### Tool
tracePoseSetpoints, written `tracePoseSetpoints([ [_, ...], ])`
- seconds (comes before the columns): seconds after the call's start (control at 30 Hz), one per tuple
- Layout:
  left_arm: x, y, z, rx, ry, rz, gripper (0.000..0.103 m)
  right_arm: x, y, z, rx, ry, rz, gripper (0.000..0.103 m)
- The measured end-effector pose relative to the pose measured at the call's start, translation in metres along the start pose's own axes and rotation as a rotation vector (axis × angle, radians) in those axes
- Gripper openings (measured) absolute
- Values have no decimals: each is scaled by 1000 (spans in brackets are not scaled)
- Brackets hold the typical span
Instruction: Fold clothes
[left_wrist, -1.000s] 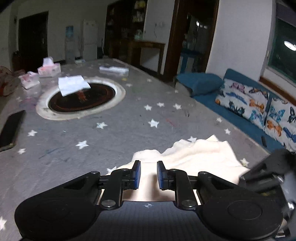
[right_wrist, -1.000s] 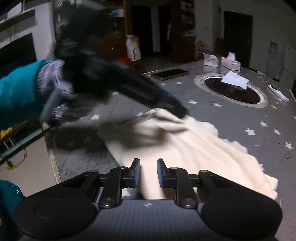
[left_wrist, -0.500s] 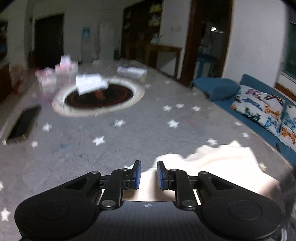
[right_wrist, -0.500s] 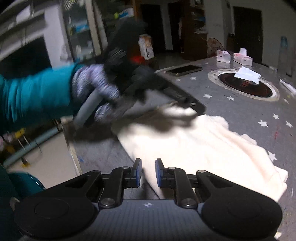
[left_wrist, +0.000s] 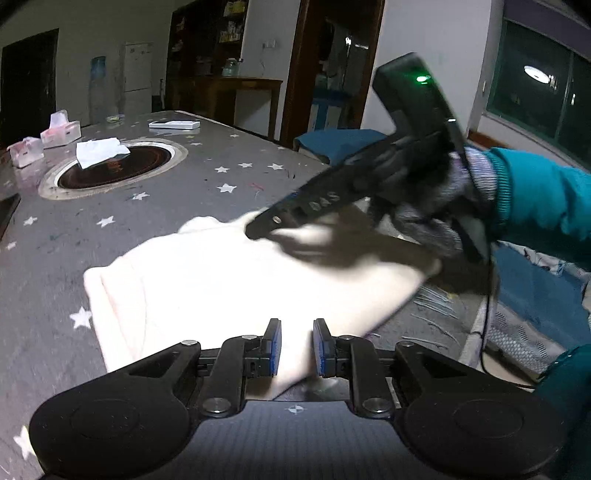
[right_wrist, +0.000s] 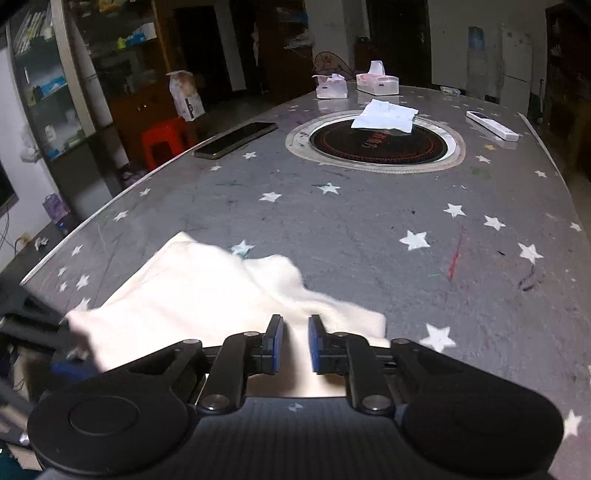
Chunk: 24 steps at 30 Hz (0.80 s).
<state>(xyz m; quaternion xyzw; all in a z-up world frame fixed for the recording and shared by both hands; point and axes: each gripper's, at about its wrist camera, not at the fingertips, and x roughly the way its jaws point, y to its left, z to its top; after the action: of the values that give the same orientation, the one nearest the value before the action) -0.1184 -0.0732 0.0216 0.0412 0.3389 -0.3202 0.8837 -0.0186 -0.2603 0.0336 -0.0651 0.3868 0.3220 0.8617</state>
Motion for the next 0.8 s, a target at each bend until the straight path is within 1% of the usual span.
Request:
tracePoseSetpoints([
  [0.17,-5,2,0,-5,-8,-7,21,1,2,5,-19,-9,-32,8],
  [0.23,-6,13,6,-50,-26,23,21,-7,12,4,-53,-27,-39,10],
  [0.3,-7,24,13,-96,-43,54,21,-16,25,4,-94,-45,-27,11],
  [0.4,-8,41,22,-165,-70,101,21,-23,38,0,-125,-54,-29,11],
  [0.5,1,63,28,-237,-65,146,21,-28,45,-10,-135,-57,-44,14],
  [0.53,3,68,28,-252,-61,160,21,-29,46,-14,-136,-58,-47,18],
  [0.6,5,79,27,-281,-53,188,25,-31,47,-23,-126,-60,-53,18],
  [0.67,8,90,26,-309,-46,216,24,-37,45,-33,-108,-73,-63,19],
  [0.8,2,89,30,-291,-56,222,23,-52,32,-44,-36,-105,-91,19],
])
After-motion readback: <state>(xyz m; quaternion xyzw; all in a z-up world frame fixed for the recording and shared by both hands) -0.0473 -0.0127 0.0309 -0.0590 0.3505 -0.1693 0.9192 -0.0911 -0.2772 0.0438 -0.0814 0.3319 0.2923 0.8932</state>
